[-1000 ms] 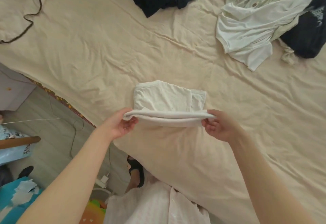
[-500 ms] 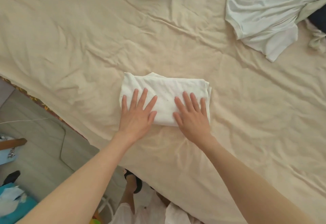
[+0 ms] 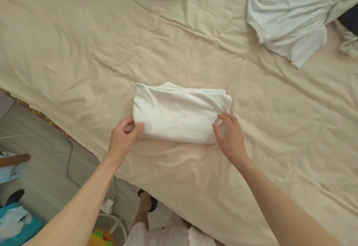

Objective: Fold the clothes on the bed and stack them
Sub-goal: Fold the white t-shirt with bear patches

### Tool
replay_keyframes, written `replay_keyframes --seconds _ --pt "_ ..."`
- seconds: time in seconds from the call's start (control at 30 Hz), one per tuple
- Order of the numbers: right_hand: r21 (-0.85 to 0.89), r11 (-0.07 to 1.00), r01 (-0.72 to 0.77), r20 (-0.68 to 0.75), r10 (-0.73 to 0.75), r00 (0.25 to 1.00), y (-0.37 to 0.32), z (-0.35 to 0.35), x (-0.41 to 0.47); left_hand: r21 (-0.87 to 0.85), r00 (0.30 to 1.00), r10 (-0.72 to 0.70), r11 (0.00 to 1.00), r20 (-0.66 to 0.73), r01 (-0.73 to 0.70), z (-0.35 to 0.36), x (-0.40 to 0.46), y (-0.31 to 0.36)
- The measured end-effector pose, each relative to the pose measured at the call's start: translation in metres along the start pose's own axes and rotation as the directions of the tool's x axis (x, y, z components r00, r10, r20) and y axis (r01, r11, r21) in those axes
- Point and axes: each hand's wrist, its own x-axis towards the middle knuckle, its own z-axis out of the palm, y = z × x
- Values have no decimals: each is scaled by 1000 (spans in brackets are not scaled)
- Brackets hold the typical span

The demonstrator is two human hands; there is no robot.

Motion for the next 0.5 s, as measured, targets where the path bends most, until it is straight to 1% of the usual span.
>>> replay_keyframes --seconds 0.03,0.1,0.17,0.2,0.3,0.4,0.47,0.5 --pt "-12 1000 -12 24 12 1000 -2 1 1 1 998 51 999 25 -51 0 -2 5" --pt "-119 993 21 96 -9 995 -1 4 1 87 979 195 976 64 -200 2 -3 17" --pt "-235 970 58 140 -25 990 3 9 -3 151 936 328 926 127 -345 7 -4 28" --pt "-273 960 65 139 -28 990 4 11 -4 169 918 361 907 161 -386 10 -4 32" --pt "-310 949 66 114 -31 993 6 14 -5 275 893 366 859 263 -433 11 2 34" --pt "-323 944 66 114 -31 993 5 14 -2 282 872 368 842 323 -460 6 8 38" --pt "-345 936 68 123 -26 992 5 13 -1 311 893 342 849 294 -427 1 12 34" --pt "-356 932 67 127 -22 992 4 13 -1 349 922 297 861 247 -371 -2 13 27"
